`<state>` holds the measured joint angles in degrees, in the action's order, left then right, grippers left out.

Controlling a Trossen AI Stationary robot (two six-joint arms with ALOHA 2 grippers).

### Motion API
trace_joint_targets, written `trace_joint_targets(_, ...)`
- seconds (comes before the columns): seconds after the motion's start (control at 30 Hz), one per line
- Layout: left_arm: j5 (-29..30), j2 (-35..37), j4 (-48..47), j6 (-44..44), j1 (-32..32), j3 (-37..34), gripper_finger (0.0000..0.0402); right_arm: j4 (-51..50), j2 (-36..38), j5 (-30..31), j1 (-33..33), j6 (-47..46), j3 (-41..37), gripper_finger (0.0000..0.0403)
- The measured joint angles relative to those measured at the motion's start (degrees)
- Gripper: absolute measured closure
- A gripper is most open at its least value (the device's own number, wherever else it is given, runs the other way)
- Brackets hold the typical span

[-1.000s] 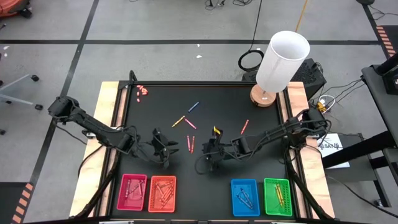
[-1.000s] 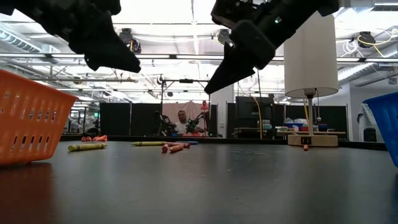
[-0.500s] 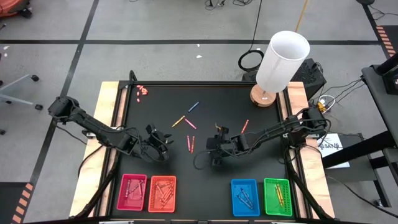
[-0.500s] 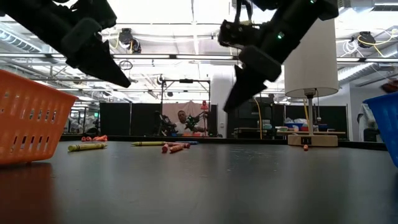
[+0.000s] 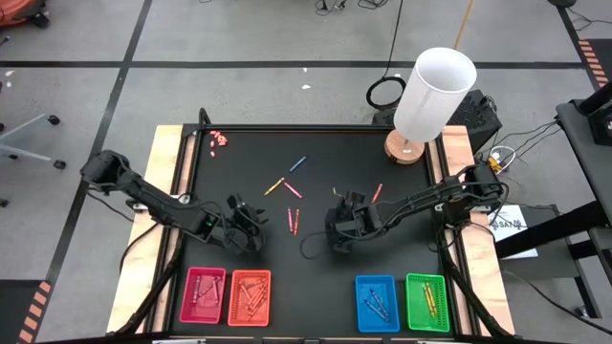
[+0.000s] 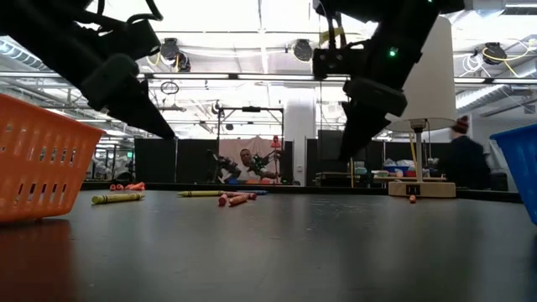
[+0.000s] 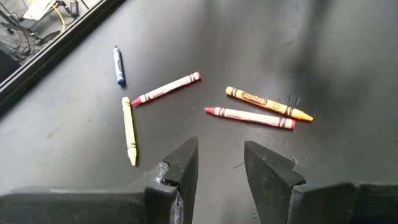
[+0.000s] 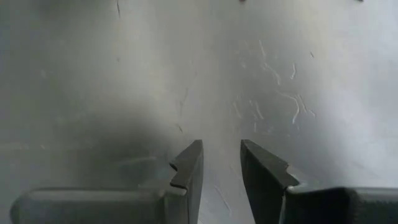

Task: Sort crayons
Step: Put the orange crayon into the orange bin

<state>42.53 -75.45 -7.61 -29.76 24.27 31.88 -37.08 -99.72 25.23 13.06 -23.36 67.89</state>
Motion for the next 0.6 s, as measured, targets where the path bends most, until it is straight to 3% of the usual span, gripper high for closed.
trace_joint_targets(0.3,-0.3,-0.6,0.7,0.1,0.1,0.0,0.0269,8.3,0.0,0.0,0.0,-1.4,0.0,0.0312)
trace_joint_targets(0.6,-0.3,-0.6,0.6,0.1,0.1,0.0,0.0269,8.8,0.0,0.0,0.5,0.1,0.0,0.0312)
